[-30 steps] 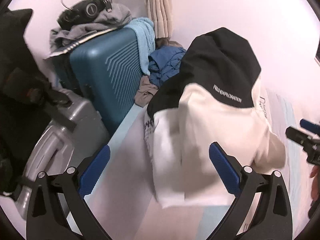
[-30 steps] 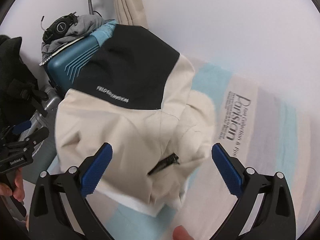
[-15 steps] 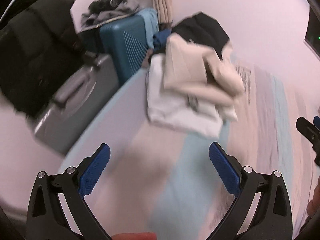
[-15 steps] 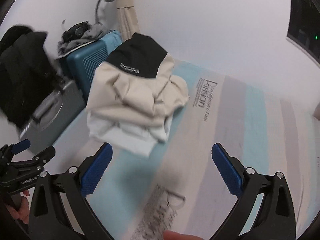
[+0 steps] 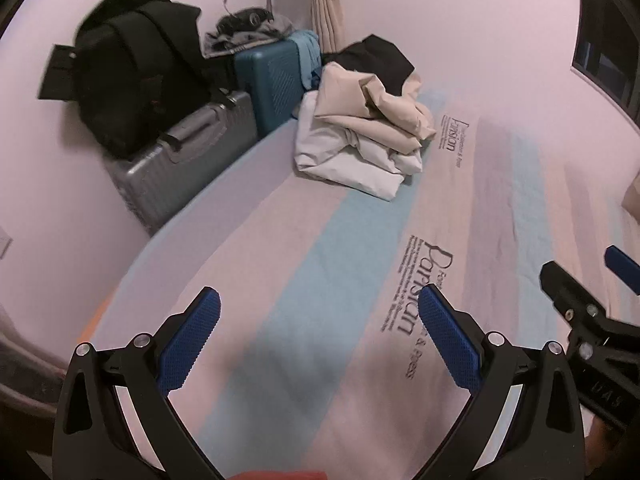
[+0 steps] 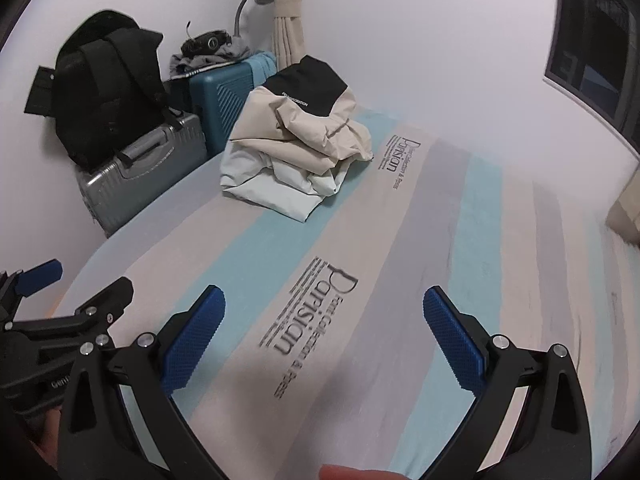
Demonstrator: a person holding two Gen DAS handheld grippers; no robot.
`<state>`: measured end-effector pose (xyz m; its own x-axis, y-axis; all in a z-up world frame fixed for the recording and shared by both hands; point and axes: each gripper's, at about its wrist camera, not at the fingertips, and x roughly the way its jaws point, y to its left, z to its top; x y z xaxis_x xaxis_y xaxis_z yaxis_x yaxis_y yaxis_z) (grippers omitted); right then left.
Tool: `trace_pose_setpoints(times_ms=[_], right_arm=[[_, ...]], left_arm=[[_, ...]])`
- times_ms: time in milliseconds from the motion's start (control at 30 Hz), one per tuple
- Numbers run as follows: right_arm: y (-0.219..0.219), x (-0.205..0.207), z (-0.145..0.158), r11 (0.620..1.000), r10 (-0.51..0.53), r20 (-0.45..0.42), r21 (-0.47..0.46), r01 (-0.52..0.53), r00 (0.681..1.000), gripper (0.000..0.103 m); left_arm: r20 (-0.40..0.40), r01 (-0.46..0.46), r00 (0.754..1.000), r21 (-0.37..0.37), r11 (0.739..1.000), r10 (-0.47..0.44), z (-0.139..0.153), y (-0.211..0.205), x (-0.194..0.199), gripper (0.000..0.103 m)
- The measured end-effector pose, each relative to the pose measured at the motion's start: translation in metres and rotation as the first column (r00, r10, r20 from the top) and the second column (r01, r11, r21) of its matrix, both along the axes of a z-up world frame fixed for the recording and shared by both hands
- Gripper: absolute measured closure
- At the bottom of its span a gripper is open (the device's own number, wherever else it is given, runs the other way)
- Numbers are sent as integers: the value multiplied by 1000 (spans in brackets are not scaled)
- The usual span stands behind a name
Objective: Fold large clothes
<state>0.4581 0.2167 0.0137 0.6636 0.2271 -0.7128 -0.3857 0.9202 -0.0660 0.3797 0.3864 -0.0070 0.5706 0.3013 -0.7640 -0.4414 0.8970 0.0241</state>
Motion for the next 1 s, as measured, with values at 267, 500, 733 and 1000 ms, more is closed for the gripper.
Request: trace_pose_setpoints(times_ms=[267,500,733,1000], right_arm=[[-12,-37,0,998,-55,43,5,55,998,7],[-10,-50,-3,996,-92,34,17,92,995,8],[-6,-52,2,996,-93,43,9,93,995,8],[1,-53,2,996,-86,49,0,86,995,8]], left_arm=[[49,50,997,33,998,-52,1,-7,-40,6],[61,64,996,50,997,-67,2,-3,-52,6],[68,56,996,49,997,-59,6,-1,-52,6],[67,58,996,50,997,-61,3,-1,-55,6]])
